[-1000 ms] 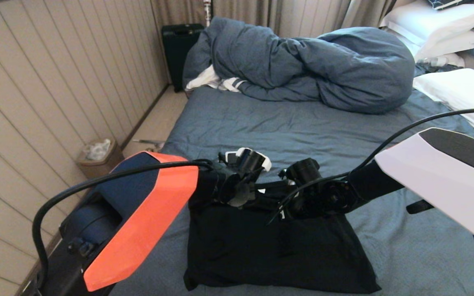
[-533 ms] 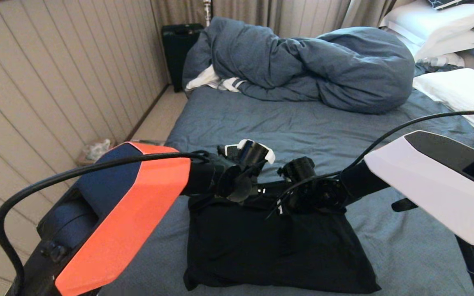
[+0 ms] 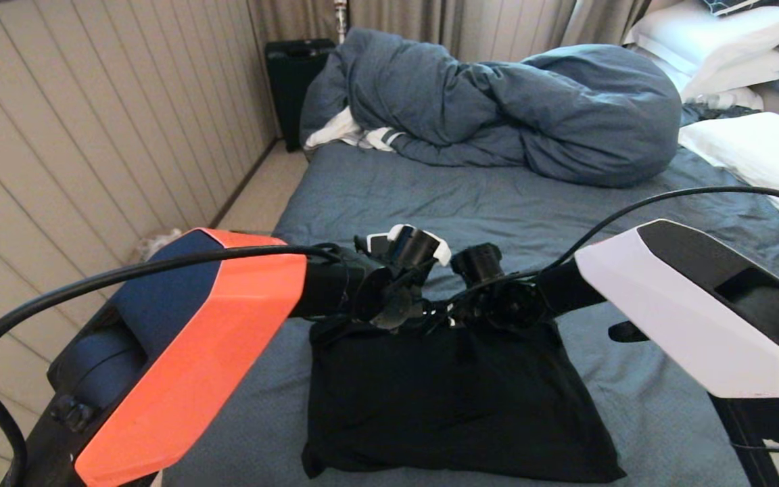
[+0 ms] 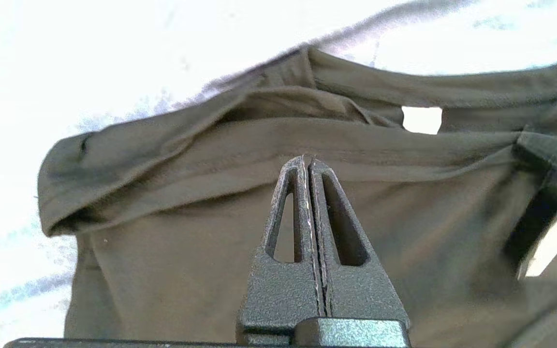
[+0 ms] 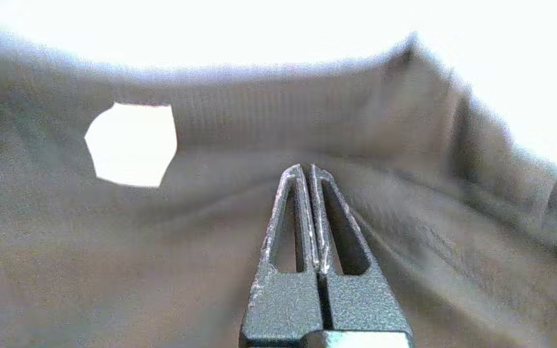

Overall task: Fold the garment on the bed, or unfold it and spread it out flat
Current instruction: Fold the black T-shirt

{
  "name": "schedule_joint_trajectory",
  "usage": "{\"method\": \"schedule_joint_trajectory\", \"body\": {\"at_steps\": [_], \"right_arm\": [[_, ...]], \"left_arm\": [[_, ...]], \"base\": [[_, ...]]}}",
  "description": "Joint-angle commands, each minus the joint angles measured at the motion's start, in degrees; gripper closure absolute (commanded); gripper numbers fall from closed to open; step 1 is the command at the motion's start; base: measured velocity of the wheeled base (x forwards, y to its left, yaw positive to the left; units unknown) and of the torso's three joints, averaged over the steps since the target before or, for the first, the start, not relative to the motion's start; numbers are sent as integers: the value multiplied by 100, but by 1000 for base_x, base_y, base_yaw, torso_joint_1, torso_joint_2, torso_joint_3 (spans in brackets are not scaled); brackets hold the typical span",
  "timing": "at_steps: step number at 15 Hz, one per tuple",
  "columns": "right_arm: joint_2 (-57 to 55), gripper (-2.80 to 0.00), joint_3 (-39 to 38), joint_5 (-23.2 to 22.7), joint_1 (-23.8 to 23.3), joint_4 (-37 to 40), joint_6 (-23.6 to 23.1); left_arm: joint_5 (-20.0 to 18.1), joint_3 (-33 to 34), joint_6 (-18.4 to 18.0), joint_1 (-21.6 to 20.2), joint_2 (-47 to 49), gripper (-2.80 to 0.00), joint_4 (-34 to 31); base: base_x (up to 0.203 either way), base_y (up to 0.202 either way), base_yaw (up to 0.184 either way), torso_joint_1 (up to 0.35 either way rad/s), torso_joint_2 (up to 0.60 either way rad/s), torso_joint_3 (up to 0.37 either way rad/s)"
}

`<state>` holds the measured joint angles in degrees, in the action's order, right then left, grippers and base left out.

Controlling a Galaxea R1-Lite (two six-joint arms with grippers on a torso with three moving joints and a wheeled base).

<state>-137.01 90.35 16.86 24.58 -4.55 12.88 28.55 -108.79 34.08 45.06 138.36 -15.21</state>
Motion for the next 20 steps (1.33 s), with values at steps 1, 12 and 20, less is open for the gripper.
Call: {"method": "schedule_joint_trajectory", "body": {"at_steps": [1, 12, 20], "right_arm": [[-310, 0, 478, 226, -12, -15, 29], [1380, 0, -927, 450, -334, -21, 213], [2358, 0, -3344, -319, -1176, -381, 70]], "left_arm": [[27, -10, 19, -6, 41, 0, -8], [-32, 445, 41, -1, -362, 0, -40], [-139, 1026, 265, 330, -308, 0, 27]], "base": [[0, 0, 0, 0, 0, 0], [0, 0, 0, 0, 0, 0], [0, 0, 0, 0, 0, 0]]}}
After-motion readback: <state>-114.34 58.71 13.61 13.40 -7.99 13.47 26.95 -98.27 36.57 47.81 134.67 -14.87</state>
